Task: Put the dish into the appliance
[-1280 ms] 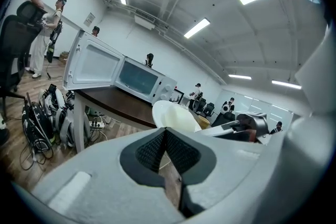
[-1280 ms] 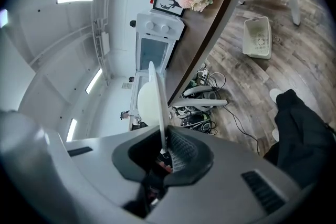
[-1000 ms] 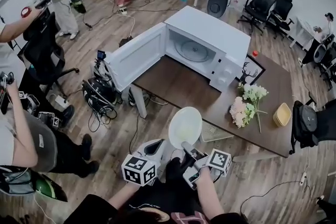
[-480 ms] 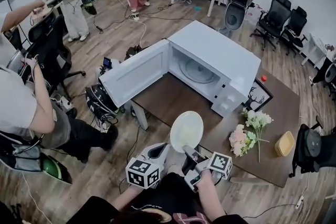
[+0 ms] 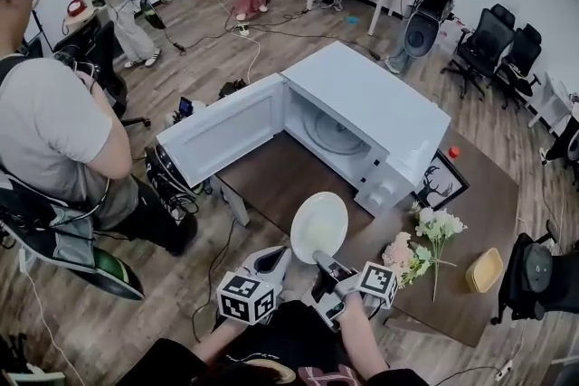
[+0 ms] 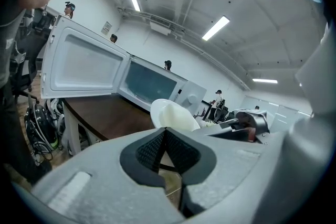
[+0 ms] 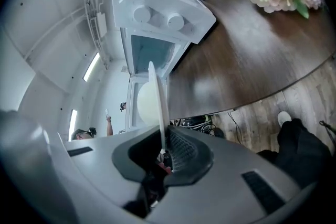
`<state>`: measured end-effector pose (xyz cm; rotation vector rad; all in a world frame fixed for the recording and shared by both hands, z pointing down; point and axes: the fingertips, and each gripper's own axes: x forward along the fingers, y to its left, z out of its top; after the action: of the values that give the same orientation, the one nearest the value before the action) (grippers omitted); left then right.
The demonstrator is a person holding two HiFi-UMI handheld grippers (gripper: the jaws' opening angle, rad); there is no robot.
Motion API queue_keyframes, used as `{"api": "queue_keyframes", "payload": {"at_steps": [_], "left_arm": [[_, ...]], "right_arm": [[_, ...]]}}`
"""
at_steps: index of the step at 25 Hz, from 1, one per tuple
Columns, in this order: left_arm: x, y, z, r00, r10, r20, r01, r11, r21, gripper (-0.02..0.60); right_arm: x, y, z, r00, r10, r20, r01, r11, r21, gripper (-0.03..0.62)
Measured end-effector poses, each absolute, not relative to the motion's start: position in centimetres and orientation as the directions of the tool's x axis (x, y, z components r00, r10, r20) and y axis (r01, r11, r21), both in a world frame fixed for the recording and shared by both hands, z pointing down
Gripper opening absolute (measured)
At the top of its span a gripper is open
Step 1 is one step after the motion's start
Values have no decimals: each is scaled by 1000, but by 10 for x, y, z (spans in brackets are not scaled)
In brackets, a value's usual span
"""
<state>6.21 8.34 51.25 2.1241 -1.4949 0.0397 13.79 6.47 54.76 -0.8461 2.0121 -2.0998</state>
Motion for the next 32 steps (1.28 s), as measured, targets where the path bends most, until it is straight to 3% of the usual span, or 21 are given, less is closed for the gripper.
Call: {"api": "queue_keyframes", "payload": {"at_steps": [17, 32], "left_arm": [[74, 55, 527, 366, -862, 351, -891, -215, 400, 9], [39, -30, 527, 424, -831, 361, -875, -273, 398, 9]], "right_arm": [[150, 42, 562, -847, -427, 317, -287, -135, -948, 37], [119, -32, 559, -810, -483, 332, -291, -161, -943, 37]]}}
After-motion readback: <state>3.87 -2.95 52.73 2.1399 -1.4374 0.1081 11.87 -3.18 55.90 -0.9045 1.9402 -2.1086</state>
